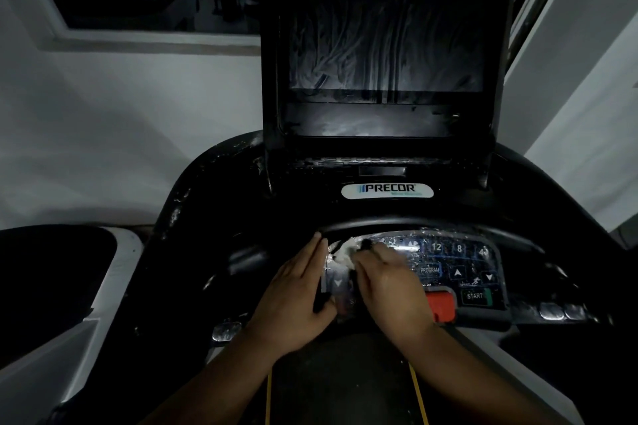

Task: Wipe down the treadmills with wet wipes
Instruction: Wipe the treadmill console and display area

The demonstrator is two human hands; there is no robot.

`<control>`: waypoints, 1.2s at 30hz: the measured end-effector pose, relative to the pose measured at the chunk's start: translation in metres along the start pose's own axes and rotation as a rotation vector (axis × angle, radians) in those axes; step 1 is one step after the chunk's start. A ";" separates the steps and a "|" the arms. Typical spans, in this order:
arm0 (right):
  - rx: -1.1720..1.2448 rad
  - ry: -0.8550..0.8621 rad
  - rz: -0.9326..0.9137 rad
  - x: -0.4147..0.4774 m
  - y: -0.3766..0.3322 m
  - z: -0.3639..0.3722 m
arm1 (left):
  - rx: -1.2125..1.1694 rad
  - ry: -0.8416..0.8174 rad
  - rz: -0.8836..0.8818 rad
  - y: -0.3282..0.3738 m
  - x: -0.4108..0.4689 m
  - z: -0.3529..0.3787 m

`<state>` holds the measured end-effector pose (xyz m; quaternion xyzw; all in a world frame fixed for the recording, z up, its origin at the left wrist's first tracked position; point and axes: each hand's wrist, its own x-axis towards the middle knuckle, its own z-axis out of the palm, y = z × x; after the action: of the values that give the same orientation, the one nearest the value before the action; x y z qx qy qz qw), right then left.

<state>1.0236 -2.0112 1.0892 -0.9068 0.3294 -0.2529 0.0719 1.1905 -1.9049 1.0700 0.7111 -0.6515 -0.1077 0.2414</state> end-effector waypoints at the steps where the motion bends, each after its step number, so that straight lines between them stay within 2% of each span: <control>1: 0.001 0.010 0.019 0.002 0.002 -0.002 | 0.011 -0.005 -0.005 -0.001 -0.002 0.001; 6: 0.075 0.114 0.046 0.026 -0.013 0.007 | 0.025 -0.016 -0.030 -0.002 -0.007 0.003; 9: 0.122 0.064 0.059 0.026 -0.020 0.013 | 0.022 -0.010 -0.032 -0.003 -0.010 0.003; 13: 0.055 0.021 -0.061 0.020 -0.007 0.015 | 0.030 -0.030 -0.036 -0.005 -0.012 0.002; 16: 0.143 0.094 0.082 0.030 -0.012 0.019 | 0.033 -0.038 -0.036 -0.004 -0.014 0.005; 18: 0.128 0.094 -0.036 0.027 -0.028 0.030 | 0.025 -0.042 -0.032 -0.006 -0.014 0.008; 20: 0.131 -0.016 -0.208 0.006 -0.034 0.043 | -0.028 -0.057 -0.037 -0.010 -0.016 0.009; 25: -0.111 -0.113 -0.450 -0.059 0.005 0.035 | 0.087 -0.115 0.008 -0.024 -0.031 0.009; 27: -0.123 -0.090 -0.374 -0.043 0.009 0.027 | 0.105 -0.124 0.012 -0.022 -0.029 0.003; 29: -0.072 -0.032 -0.180 -0.015 0.003 0.023 | 0.111 -0.143 0.020 -0.019 -0.023 -0.001; 31: -0.093 -0.062 -0.085 -0.007 -0.006 0.031 | 0.130 -0.147 0.030 -0.018 -0.017 -0.004; 36: -0.347 -0.249 -0.467 -0.097 -0.008 0.055 | 0.232 -0.201 0.114 -0.025 -0.015 -0.004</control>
<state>0.9927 -1.9458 1.0045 -0.9806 0.1394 -0.0898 -0.1041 1.2122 -1.8884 1.0588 0.6818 -0.7197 -0.0884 0.0968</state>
